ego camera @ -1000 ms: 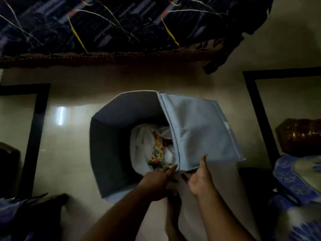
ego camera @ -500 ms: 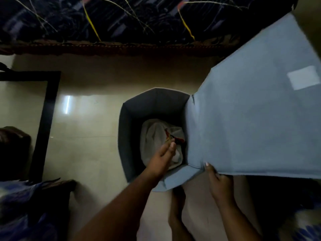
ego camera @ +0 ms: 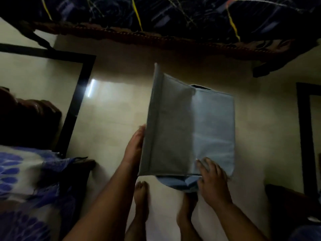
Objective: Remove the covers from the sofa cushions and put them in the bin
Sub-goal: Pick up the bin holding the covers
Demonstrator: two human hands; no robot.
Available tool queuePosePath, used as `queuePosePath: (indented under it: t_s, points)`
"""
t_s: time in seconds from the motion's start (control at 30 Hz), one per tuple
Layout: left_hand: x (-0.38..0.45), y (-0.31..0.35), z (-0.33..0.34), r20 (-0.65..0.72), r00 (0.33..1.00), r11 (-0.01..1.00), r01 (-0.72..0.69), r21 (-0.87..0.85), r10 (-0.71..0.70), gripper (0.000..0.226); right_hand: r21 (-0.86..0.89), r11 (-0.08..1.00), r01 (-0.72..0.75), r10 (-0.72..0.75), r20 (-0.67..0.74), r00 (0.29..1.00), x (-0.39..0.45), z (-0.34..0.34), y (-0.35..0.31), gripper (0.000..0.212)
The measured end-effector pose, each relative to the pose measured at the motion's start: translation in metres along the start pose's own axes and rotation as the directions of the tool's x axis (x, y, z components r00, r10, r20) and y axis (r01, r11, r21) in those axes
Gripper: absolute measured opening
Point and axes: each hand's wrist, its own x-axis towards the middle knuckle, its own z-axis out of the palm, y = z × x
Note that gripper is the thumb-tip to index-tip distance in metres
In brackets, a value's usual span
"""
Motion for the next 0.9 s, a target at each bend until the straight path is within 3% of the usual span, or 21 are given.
queuePosePath:
  t_s: [0.07,0.13,0.23,0.3,0.43,0.53,0.67,0.73,0.77,0.83,0.9]
  points:
    - [0.007,-0.008,-0.013,-0.080,0.996,0.979,-0.033,0.201,0.050,0.023,0.082,0.986,0.148,-0.152,0.043,0.987,0.013,0.000,-0.016,0.053]
    - [0.014,-0.017,-0.023,-0.110,0.993,0.971,-0.007,0.237,0.033,0.018,0.145,0.968,0.205,-0.210,0.017,0.978,0.036,-0.006,-0.037,0.044]
    - [0.021,-0.017,-0.030,-0.015,0.998,0.979,0.066,0.194,-0.064,0.036,0.252,0.955,0.156,-0.135,-0.101,0.986,0.086,-0.015,-0.082,0.063]
    - [0.029,-0.022,-0.037,0.027,0.998,0.974,0.054,0.219,-0.061,0.030,0.280,0.957,0.075,-0.049,-0.100,0.994,0.116,-0.016,-0.109,0.066]
    - [0.058,-0.049,-0.059,-0.166,0.986,0.908,0.076,0.412,-0.008,0.023,0.152,0.986,-0.064,0.079,-0.092,0.993,0.138,-0.010,-0.138,0.057]
    - [0.080,-0.068,-0.062,-0.221,0.975,0.845,0.125,0.520,-0.008,0.017,0.185,0.978,-0.096,0.113,-0.082,0.990,0.131,0.001,-0.134,0.053]
    - [0.093,-0.073,-0.046,-0.261,0.964,0.806,0.117,0.580,0.047,0.030,0.323,0.941,-0.097,0.164,-0.186,0.969,0.113,0.013,-0.106,0.041]
    - [0.095,-0.077,-0.041,-0.231,0.972,0.827,0.090,0.554,0.050,0.040,0.488,0.859,-0.155,0.318,-0.270,0.909,0.090,0.021,-0.088,0.035]
    - [0.096,-0.081,-0.038,-0.194,0.981,0.842,0.097,0.531,0.009,0.058,0.552,0.810,-0.198,0.406,-0.284,0.869,0.074,0.027,-0.081,0.036]
    - [0.095,-0.091,-0.031,-0.137,0.983,0.860,0.176,0.478,-0.124,0.098,0.625,0.715,-0.312,0.541,-0.214,0.813,0.044,0.044,-0.072,0.038]
    - [0.095,-0.099,-0.019,-0.063,0.973,0.877,0.226,0.425,-0.221,0.103,0.664,0.634,-0.396,0.581,-0.070,0.811,0.025,0.058,-0.068,0.036]
